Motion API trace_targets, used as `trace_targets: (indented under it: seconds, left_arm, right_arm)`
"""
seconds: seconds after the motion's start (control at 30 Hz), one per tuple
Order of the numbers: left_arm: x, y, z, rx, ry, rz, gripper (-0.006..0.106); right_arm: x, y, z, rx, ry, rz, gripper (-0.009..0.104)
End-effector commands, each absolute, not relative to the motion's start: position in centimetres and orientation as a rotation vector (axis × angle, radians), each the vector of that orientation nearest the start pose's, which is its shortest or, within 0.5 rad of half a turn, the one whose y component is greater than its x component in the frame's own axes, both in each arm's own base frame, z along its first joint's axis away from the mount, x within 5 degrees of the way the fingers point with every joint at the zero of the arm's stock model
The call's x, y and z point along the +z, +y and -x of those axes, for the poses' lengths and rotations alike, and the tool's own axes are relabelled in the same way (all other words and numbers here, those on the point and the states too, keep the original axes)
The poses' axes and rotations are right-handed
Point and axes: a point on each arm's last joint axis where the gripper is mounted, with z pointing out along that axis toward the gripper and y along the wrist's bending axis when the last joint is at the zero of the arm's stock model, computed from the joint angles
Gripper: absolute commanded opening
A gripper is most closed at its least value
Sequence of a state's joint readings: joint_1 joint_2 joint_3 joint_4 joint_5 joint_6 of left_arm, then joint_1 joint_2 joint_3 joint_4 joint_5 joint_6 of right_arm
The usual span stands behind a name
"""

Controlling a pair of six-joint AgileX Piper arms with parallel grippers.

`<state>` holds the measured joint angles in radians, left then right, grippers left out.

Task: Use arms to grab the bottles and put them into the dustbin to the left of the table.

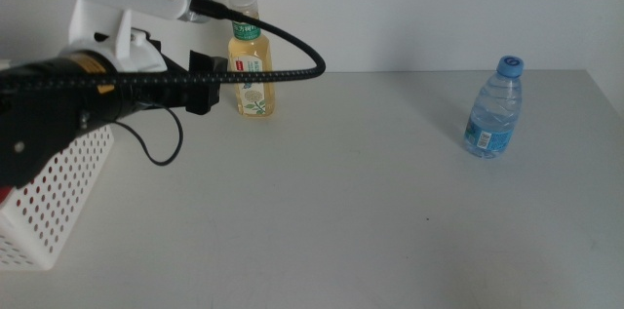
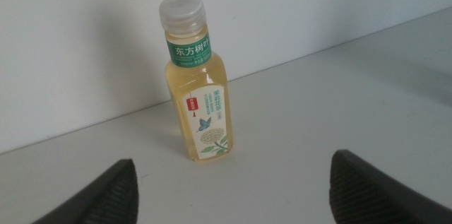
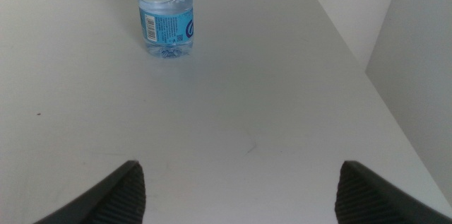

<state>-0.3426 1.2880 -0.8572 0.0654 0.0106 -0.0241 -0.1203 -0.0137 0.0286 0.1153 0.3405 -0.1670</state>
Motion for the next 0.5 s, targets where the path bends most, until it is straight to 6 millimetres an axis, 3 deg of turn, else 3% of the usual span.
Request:
trace_targets:
  seconds: [0.0, 0.2, 0.47]
  left_arm:
    - [32.6, -9.7, -26.6, -0.283, 1.716, -0.278, 0.092]
    - [29.8, -9.3, -25.9, -0.313, 1.712, -0.216, 0.092]
    - [27.6, -9.3, -26.2, -0.333, 1.673, -0.176, 0.092]
  right_arm:
    - [18.4, -0.4, -5.3, -0.11, 1.736, -0.024, 0.094]
    - [18.4, -0.4, -5.3, -0.11, 1.736, -0.024, 0.094]
    - [18.4, -0.4, -5.3, -0.11, 1.736, -0.024, 0.094]
